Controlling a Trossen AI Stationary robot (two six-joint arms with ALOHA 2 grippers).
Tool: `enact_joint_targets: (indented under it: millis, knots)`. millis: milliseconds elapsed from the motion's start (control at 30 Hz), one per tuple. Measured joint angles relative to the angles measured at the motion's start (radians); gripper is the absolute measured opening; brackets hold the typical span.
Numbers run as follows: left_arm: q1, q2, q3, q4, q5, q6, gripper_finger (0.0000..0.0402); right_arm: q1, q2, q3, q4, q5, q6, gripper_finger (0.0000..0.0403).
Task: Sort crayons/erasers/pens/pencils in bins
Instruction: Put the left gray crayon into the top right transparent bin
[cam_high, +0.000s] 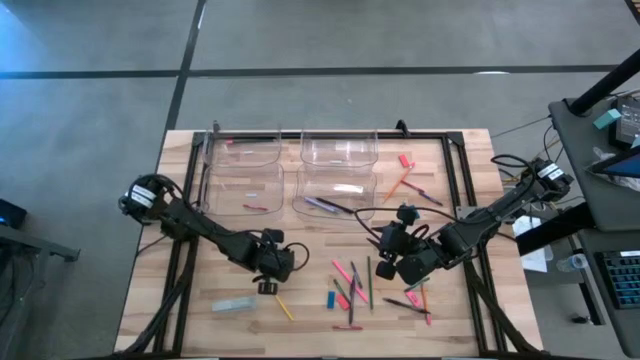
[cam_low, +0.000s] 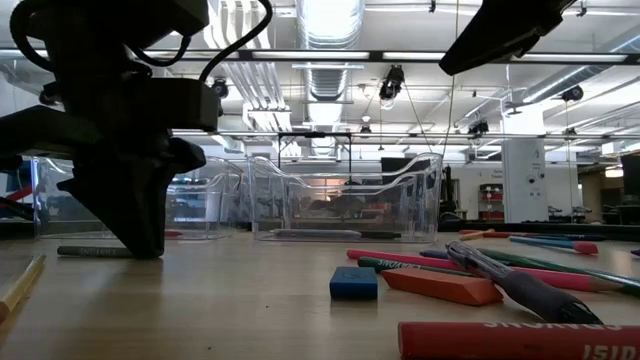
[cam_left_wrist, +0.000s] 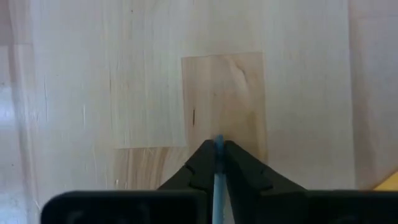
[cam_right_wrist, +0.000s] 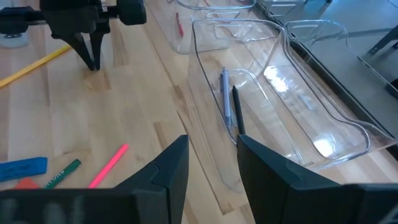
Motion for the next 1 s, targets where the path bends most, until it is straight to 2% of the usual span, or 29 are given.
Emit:
enact_joint_targets:
  millis: [267,467,600,833,1000]
  knots:
    - [0.012,-0.187,-0.002,-0.02,-0.023,0.018,0.0002,0.0,0.0,0.0,0.015,0.0,-0.016,0.0127]
    - [0.017,-0.38,0.011,-0.007,-0.13,0.086,0.0001,0.0,0.0,0.0,0.016,0.0,-0.019,0.0127]
    - [0.039,-0.509,0.017,0.023,-0.253,0.157,0.0001,0.0,0.0,0.0,0.016,0.0,-0.021,0.0127]
    - [0.152,-0.636,-0.006,0.25,-0.274,0.369,0.0,0.0,0.0,0.0,0.02,0.0,-0.021,0.0127]
    - [0.292,-0.61,-0.013,0.474,-0.183,0.53,0.0,0.0,0.0,0.0,0.042,0.0,-0.033,0.0127]
